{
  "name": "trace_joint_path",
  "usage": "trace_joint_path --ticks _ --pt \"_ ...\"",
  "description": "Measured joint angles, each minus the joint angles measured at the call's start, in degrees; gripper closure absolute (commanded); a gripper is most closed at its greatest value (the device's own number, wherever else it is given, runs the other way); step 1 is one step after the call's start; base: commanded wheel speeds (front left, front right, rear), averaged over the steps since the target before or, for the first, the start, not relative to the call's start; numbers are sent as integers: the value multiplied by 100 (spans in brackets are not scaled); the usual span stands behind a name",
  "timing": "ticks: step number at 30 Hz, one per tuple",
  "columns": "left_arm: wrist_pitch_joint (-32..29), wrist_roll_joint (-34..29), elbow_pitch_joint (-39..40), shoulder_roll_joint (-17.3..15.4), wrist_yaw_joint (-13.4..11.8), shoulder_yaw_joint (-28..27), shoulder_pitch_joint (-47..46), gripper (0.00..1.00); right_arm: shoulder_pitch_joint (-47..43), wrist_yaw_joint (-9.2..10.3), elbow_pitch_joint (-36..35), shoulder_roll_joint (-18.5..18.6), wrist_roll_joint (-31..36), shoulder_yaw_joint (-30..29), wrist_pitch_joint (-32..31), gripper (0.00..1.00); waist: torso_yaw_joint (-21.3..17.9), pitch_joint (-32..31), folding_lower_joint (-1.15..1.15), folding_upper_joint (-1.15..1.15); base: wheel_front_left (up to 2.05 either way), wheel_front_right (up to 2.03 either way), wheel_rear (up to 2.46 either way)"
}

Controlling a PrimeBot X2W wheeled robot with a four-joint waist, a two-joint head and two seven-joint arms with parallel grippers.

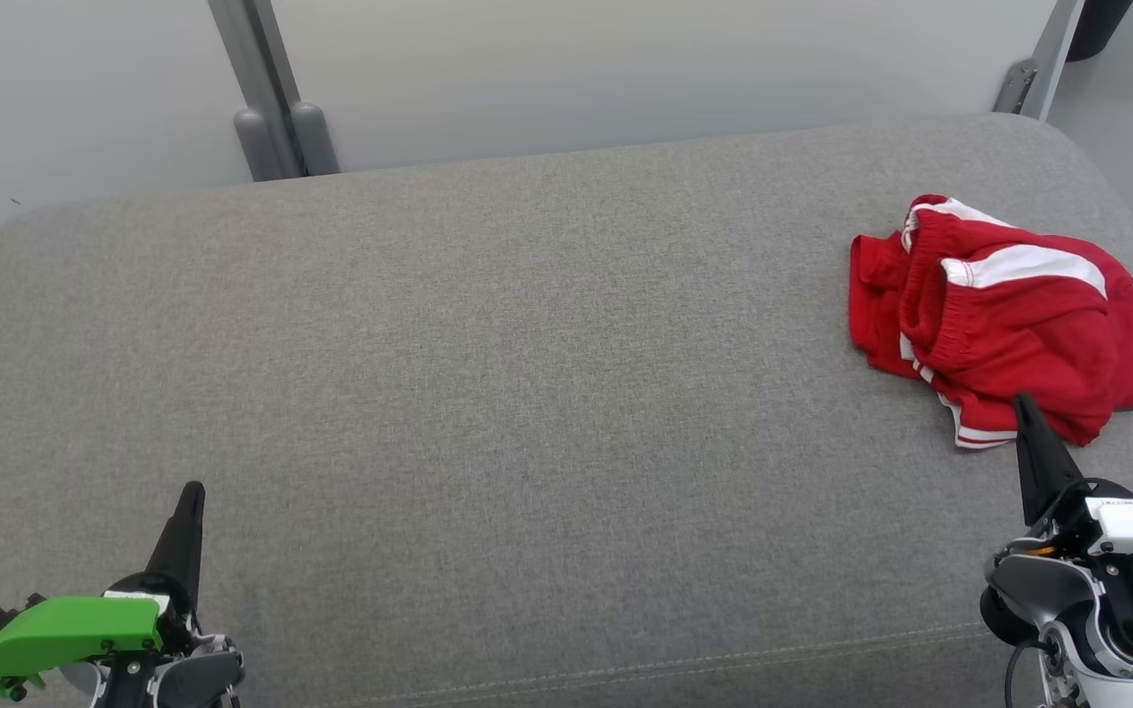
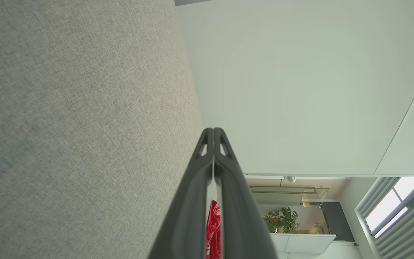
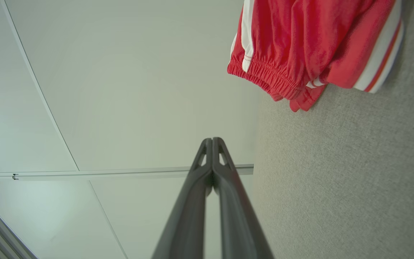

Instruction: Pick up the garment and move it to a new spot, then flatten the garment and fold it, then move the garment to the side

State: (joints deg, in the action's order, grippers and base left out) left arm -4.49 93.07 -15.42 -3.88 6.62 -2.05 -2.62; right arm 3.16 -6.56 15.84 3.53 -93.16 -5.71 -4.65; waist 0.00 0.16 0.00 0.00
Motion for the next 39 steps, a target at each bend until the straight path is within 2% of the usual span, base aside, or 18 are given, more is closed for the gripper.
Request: trace_joint_path --ticks 39 --pt "0 2 -53 22 44 -11 -12 100 0 -10 33 -2 -18 -18 -1 100 0 -2 0 0 0 0 0"
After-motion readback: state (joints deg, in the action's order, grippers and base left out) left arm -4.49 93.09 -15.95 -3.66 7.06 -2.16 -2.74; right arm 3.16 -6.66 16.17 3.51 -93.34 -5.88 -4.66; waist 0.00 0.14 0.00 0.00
